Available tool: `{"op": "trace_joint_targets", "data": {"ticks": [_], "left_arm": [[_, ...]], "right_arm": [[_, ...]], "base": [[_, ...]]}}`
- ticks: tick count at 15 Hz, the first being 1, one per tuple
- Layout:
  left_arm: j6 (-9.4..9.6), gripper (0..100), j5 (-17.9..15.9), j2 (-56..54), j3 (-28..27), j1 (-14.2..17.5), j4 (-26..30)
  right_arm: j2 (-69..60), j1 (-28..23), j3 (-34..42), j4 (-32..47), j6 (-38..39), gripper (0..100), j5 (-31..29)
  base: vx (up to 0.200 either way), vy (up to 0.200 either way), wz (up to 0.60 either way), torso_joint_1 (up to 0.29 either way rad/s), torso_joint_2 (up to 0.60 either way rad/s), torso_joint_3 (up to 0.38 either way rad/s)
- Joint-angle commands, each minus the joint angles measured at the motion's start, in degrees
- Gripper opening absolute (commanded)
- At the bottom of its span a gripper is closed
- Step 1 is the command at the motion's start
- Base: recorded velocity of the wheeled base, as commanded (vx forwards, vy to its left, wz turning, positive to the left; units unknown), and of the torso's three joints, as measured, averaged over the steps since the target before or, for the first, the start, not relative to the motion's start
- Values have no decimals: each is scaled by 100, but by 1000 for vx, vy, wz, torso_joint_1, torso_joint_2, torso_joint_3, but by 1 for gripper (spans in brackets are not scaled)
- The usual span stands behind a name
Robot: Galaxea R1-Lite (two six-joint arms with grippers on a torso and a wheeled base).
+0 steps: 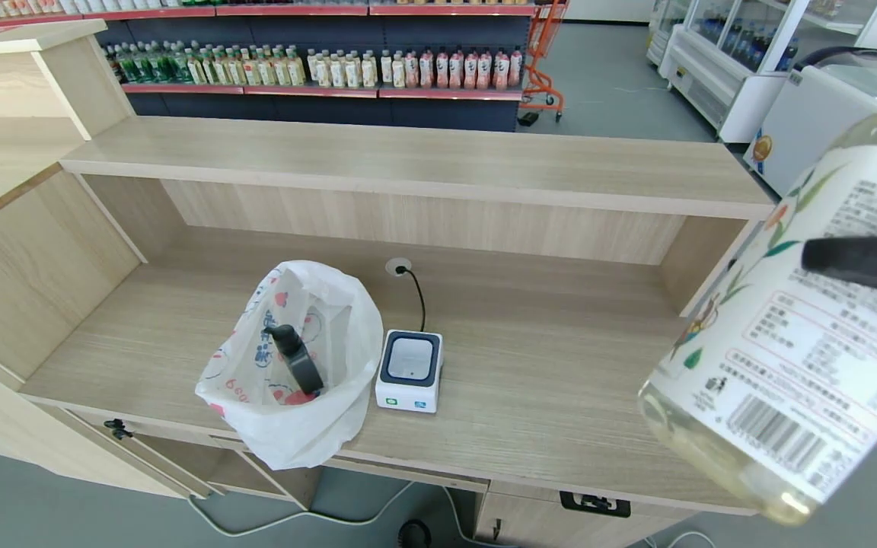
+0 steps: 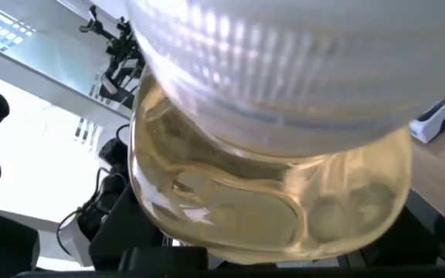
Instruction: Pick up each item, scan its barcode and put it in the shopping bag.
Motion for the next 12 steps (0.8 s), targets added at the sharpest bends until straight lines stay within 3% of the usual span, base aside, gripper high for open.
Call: {"op": "trace_joint_targets", "data": {"ticks": [1,6,12], "left_arm": [[1,100,0,-2,0,2,2],[1,100,0,-2,0,2,2],[1,100,0,-2,0,2,-7]], "right_arm": [[-117,310,-62,38,1,0,5],[-20,723,-238,100,-8,0,76],[-99,732,-299,232,-8,0,199]], "base": [[0,0,0,0,0,0],[0,0,0,0,0,0],[0,0,0,0,0,0]]}}
